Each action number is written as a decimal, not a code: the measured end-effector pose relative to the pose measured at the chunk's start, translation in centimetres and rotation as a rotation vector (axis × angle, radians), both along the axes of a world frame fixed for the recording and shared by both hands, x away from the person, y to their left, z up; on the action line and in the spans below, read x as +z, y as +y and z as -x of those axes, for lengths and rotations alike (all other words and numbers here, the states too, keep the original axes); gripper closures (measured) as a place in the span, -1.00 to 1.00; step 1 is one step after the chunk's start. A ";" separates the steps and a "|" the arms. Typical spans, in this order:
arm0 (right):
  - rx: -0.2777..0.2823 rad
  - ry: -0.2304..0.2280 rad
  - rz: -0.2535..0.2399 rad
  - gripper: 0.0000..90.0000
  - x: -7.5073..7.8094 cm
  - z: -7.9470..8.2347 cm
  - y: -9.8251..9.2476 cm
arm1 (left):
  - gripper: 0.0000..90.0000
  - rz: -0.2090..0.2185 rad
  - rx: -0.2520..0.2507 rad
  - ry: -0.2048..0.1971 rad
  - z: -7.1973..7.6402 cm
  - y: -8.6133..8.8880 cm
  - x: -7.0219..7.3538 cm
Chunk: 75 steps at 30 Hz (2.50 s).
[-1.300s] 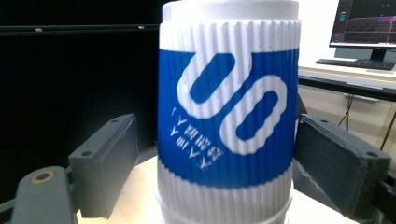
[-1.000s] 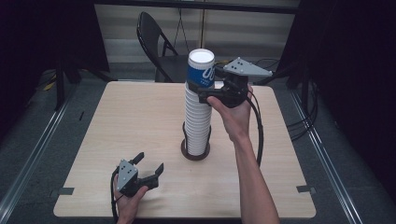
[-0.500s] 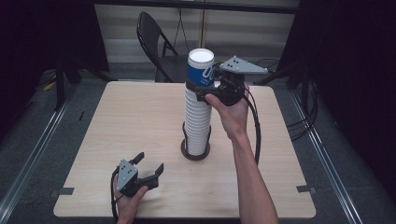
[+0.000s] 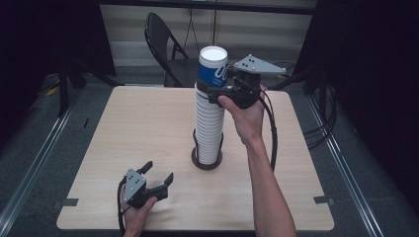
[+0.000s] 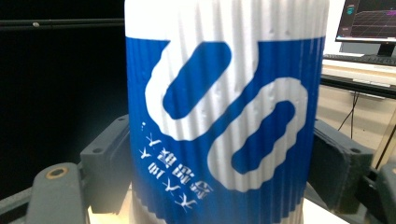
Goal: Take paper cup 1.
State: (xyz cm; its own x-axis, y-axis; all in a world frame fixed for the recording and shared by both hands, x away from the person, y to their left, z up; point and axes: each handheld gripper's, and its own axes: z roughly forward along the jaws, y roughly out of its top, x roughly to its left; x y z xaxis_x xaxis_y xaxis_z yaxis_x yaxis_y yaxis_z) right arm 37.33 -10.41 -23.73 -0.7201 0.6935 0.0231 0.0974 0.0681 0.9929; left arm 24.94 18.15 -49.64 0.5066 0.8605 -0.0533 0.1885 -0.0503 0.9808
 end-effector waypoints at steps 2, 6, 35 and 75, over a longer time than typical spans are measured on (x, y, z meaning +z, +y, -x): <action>0.002 -0.001 -0.008 -0.57 0.1 0.0 0.0 | -0.63 -0.002 -0.001 0.000 0.0 0.0 0.0; 0.005 -0.004 -0.026 -0.56 0.3 -0.1 -0.2 | -0.62 -0.005 0.001 0.001 0.0 0.0 0.0; 0.020 -0.053 -0.067 -0.56 2.1 0.0 -0.5 | -0.63 -0.032 -0.009 -0.005 0.0 -0.2 0.0; 0.025 -0.077 -0.153 -0.54 3.9 1.9 -2.5 | -0.62 -0.037 -0.013 -0.011 0.1 -0.2 0.0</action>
